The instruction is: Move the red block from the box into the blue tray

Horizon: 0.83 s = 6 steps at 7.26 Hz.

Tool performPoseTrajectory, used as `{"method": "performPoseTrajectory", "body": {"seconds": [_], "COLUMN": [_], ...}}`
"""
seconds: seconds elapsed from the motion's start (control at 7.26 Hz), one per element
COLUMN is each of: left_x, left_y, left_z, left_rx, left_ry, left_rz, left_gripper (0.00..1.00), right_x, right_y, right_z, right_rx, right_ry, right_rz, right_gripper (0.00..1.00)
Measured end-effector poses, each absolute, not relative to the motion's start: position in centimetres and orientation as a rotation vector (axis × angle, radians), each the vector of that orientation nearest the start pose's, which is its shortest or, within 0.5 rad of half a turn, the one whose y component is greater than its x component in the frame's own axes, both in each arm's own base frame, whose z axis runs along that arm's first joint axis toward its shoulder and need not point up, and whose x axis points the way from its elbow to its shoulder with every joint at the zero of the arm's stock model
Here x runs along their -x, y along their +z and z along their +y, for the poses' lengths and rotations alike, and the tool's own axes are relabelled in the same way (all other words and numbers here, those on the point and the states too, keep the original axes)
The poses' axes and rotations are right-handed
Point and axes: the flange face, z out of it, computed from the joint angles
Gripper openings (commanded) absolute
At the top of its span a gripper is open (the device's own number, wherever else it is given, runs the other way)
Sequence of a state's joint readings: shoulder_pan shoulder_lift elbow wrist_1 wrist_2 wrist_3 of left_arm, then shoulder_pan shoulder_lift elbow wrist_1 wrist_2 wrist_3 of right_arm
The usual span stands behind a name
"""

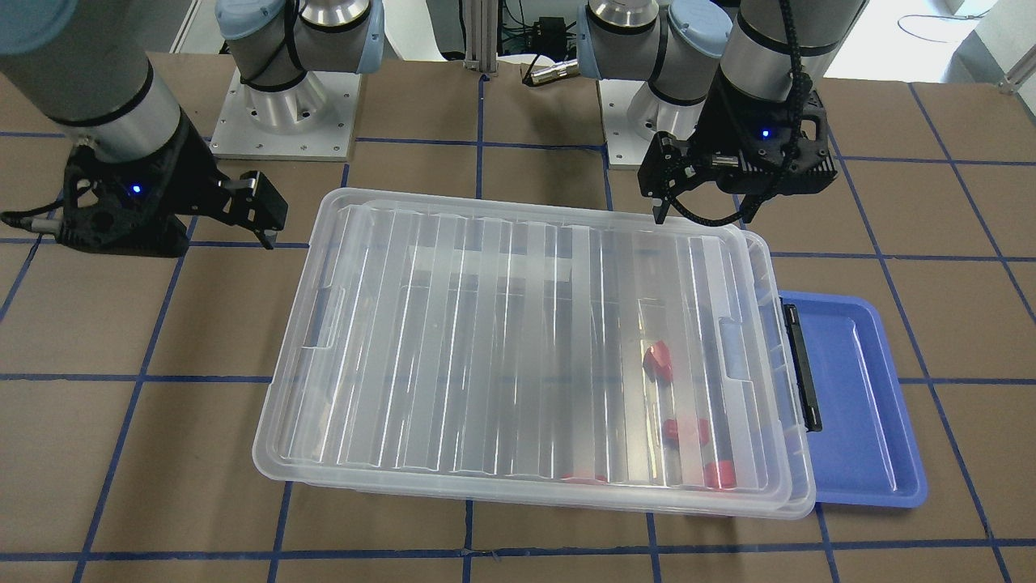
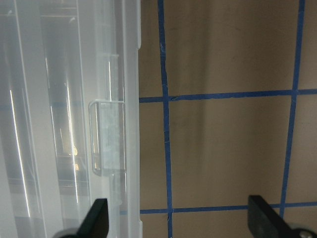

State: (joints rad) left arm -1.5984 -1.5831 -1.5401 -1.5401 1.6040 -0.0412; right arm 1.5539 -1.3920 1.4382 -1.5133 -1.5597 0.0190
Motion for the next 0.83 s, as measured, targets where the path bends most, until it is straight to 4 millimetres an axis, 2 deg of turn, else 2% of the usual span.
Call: {"method": "performPoseTrajectory", "body": {"seconds": [0.55, 0.83], "left_x": [14.4, 14.4], "left_y": [49.9, 49.8], "left_z": [-49.9, -49.9], "left_rx": [0.023, 0.023], "left_ry": [-0.074, -0.072], "left_rz": [3.11, 3.11], "left_gripper": [1.0, 1.0], "right_x": [-13.0, -13.1], "right_y": [38.6, 36.6], "right_z": [-58.1, -58.3], "right_rx": [-0.04, -0.033], "right_ry": [0.303, 0.357], "right_rz": [3.117, 3.11], "right_gripper": [1.0, 1.0]}}
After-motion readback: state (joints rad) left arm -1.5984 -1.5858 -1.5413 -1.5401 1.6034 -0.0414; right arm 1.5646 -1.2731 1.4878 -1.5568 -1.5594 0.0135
